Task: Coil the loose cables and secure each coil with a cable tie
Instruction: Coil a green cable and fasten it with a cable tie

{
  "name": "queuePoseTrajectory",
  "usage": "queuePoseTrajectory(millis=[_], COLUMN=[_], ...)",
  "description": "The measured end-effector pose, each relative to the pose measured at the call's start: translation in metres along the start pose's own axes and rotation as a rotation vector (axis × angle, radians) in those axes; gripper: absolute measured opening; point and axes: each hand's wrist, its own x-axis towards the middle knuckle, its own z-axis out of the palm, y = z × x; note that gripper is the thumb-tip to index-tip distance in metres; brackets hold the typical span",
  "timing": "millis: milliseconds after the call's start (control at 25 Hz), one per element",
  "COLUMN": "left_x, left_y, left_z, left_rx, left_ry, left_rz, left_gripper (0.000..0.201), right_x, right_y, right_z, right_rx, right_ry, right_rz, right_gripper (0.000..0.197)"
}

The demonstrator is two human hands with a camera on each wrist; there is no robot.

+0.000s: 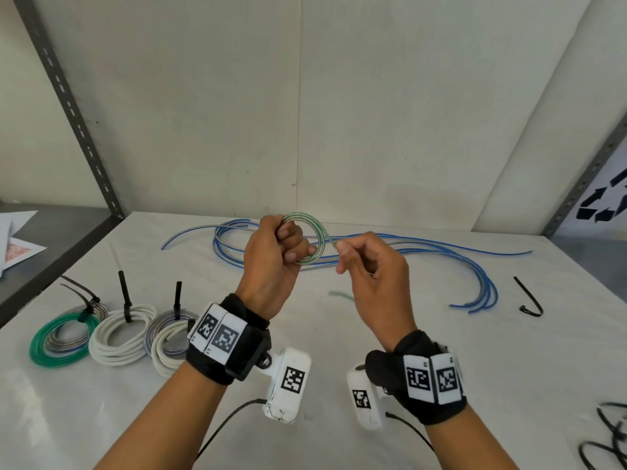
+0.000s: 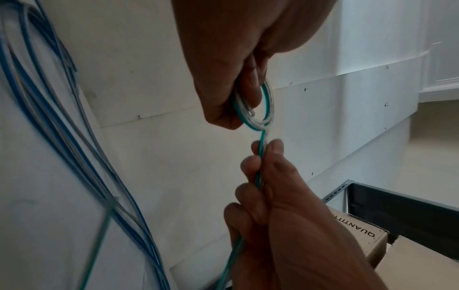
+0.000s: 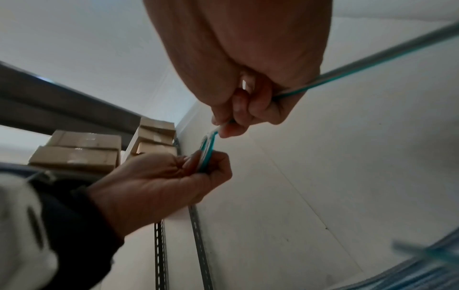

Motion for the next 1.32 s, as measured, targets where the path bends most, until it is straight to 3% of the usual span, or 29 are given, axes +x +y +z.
queuePoseTrajectory(millis=[160, 360, 600, 680, 800, 920, 1000, 1160, 1320], left_x=[-0.002, -0.004, -0.005, -0.004, -0.004, -0.007, -0.008, -0.009, -0.007], left_y=[0.000, -0.011, -0.018, -0.010, -0.004, -0.005, -0.003, -0.006, -0.010], left_z=[0.000, 0.007, 0.004, -0.001, -0.005, -0.010, -0.014, -0.013, -0.011], left_rx=[-0.070, -0.070, 0.125, 0.261, 0.537, 0.882, 0.993, 0.995, 0.854], left_ry=[0.025, 0.029, -0.003, -0.063, -0.126, -0.210, -0.262, -0.255, -0.168], left_rz=[0.018, 0.011, 0.016, -0.016, -0.081, -0.067, -0.054, -0.045, 0.107], left_gripper=[0.039, 0.039, 0.034, 0.033, 0.042, 0.046, 0.043, 0.044, 0.056], right_x=[-0.006, -0.008, -0.002, 0.002, 0.006, 0.005, 0.005, 0.005, 0.007], right_y=[-0.003, 0.002, 0.006, 0.009, 0.013, 0.010, 0.010, 0.009, 0.006], right_z=[0.011, 0.017, 0.010, 0.001, -0.019, -0.032, -0.036, -0.035, -0.031], right_rx=[0.025, 0.122, 0.227, 0.196, -0.006, -0.120, -0.159, -0.176, -0.006], right_ry=[-0.005, 0.167, 0.192, 0.156, -0.044, -0.219, -0.271, -0.303, -0.180], right_rz=[0.033, 0.076, 0.095, 0.086, 0.023, 0.000, -0.009, -0.015, 0.027], right_gripper=[0.013, 0.005, 0.008, 0.008, 0.006, 0.002, 0.002, 0.001, 0.007])
